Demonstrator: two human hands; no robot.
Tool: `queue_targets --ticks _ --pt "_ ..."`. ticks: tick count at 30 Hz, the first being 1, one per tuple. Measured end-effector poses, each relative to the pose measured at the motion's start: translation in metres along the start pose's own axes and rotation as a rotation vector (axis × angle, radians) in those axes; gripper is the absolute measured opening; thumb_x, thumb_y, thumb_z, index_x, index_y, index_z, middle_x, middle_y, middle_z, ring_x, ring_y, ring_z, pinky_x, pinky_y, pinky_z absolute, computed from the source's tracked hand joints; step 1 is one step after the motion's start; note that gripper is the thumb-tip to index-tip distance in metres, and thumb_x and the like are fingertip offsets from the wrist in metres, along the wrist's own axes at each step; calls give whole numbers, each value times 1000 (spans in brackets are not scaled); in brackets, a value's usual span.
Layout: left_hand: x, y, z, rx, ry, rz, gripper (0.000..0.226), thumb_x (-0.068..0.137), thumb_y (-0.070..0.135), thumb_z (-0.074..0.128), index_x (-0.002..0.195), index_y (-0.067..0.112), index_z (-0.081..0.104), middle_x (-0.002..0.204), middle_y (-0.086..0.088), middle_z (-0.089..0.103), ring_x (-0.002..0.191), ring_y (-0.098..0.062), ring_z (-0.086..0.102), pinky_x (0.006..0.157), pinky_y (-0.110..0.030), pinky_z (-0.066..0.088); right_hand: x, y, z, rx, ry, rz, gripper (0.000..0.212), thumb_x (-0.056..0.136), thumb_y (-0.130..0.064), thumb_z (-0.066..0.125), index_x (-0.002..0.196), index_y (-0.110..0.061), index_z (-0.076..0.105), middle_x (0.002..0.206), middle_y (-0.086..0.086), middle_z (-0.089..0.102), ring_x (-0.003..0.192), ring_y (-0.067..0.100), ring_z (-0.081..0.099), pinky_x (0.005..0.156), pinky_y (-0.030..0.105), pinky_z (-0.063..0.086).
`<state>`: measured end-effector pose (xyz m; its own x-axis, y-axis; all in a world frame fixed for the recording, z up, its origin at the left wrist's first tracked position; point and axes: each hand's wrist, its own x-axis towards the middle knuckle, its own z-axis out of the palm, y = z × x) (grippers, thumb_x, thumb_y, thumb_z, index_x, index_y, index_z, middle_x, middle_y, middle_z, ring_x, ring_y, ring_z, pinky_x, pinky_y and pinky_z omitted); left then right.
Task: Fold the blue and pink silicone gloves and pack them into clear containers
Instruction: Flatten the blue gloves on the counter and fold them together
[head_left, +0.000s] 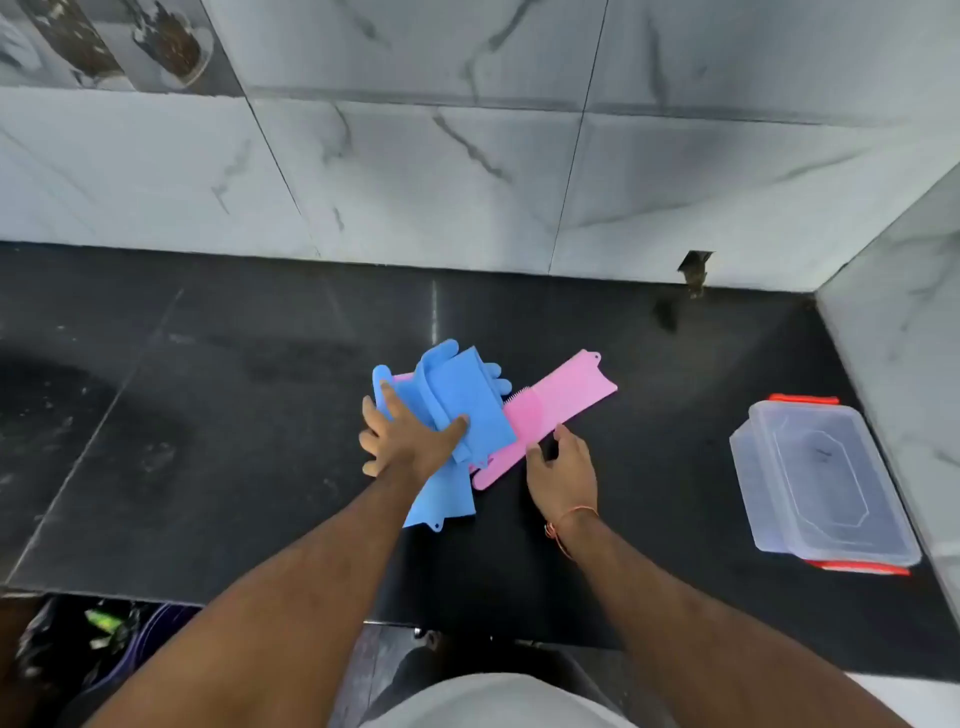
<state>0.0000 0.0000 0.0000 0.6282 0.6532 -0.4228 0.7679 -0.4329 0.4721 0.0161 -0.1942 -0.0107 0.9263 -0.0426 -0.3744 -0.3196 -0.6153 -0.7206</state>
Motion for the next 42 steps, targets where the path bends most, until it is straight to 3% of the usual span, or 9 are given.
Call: queue_targets --ticks 6,12,19,24,30,33,37,39,42 --pt "15 -6 -3 -260 -50 -111 157 65 61 100 174 22 -6 162 -15 39 149 -40 45 115 -57 48 16 -22 26 440 -39 192 66 93 -29 77 150 -10 49 150 7 52 123 26 64 106 48 56" --pt "29 -37 -32 -474 -200 22 77 76 31 102 139 19 60 128 -2 75 118 -28 74 103 -56 62 22 -38 49 420 -161 156 88 86 -22 89 160 -15 40 143 4 59 126 24 63 108 49 56" --pt "53 -93 -86 -246 -142 78 58 94 41 85 142 21 60 129 1 71 120 -26 69 99 -40 57 -3 -78 111 332 -375 -7 44 94 -21 80 134 -28 63 114 -18 68 107 6 68 85 23 56" --pt "58 -120 -115 84 104 92 79 88 55 82 155 29 51 146 -5 52 136 -34 51 104 -51 54 -22 -104 146 188 -424 -71 37 98 -29 74 134 -26 67 120 -12 68 109 12 65 92 30 56" --pt "66 -124 -135 208 272 277 35 94 57 76 116 31 77 142 4 44 130 -26 43 109 -48 40 -27 -122 151 22 -352 -121 20 99 -34 70 117 -26 67 114 -12 66 110 13 66 98 34 57" --pt "58 -116 -134 -7 251 337 20 96 47 76 105 29 76 138 8 53 128 -20 54 106 -43 44 -30 -119 143 -250 -248 -231 50 100 -30 63 148 -19 55 145 1 52 133 25 50 115 44 48" --pt "30 -86 -126 -312 79 615 13 99 29 79 100 25 67 102 13 66 96 -6 66 83 -19 51 -39 -135 118 106 -245 -189 42 100 -22 56 141 -17 65 146 5 63 125 19 63 113 38 49" --pt "9 -63 -112 -378 22 687 11 100 27 77 100 27 66 94 15 66 88 -5 67 76 -14 49 -43 -140 94 434 -505 51 38 95 -40 56 125 -25 75 131 7 75 115 20 73 106 47 58" --pt "-29 -26 -87 -438 -131 788 17 97 20 78 110 29 73 106 17 72 104 -3 72 87 -16 57 -43 -119 41 835 -751 228 71 95 -80 46 137 -29 71 140 7 71 129 30 68 106 57 56"
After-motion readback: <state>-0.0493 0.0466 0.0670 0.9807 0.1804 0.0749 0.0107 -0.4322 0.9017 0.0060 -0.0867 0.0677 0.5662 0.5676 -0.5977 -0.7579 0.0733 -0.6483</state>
